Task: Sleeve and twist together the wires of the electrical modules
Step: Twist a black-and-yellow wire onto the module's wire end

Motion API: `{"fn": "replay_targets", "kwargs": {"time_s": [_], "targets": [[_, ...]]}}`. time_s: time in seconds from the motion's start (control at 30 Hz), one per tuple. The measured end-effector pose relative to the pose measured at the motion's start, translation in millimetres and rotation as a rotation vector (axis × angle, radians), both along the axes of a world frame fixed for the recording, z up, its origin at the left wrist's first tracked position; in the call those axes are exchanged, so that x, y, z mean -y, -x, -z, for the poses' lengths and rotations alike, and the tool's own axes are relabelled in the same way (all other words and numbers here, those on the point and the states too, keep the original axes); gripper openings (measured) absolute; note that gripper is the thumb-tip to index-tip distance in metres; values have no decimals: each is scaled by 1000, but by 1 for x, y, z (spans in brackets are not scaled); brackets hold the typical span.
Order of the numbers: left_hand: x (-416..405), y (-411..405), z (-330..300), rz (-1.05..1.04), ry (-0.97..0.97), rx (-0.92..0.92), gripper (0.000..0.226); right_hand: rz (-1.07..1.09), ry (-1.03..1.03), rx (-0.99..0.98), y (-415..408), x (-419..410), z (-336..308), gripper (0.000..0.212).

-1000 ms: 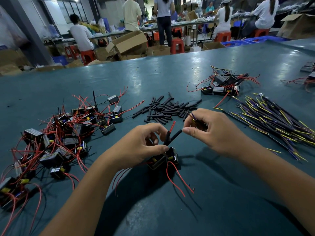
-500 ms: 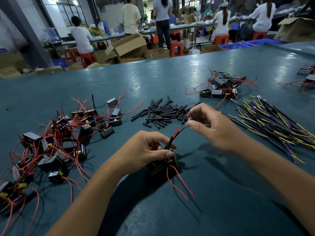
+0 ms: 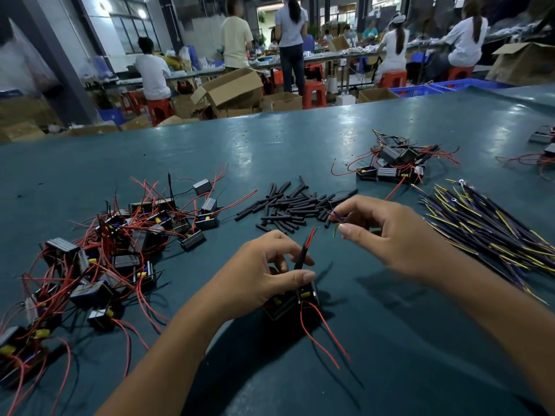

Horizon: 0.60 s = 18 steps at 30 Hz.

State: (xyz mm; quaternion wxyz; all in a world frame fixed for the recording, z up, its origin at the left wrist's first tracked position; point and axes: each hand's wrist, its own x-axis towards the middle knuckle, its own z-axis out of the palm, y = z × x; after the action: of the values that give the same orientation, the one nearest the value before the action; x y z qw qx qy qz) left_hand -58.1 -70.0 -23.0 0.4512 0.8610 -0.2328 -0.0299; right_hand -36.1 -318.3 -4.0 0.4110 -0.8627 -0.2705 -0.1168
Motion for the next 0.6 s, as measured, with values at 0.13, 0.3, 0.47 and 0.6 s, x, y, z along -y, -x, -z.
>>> {"fn": "replay_targets", "kwargs": {"time_s": [0.13,0.3,0.47,0.6], "targets": [[7,1,-1,-42,66,85,20,-56,-6,-33,3,-3,0,32],[13,2,3,-79,201,36,11,-90,-4,-39,5,-4,0,32],[16,3,2,-73,273,28,18,-112,-10,-93,5,-5,2,28],[16,4,2,-37,324,8,6,-119,-13,-144,7,-8,4,30]]}}
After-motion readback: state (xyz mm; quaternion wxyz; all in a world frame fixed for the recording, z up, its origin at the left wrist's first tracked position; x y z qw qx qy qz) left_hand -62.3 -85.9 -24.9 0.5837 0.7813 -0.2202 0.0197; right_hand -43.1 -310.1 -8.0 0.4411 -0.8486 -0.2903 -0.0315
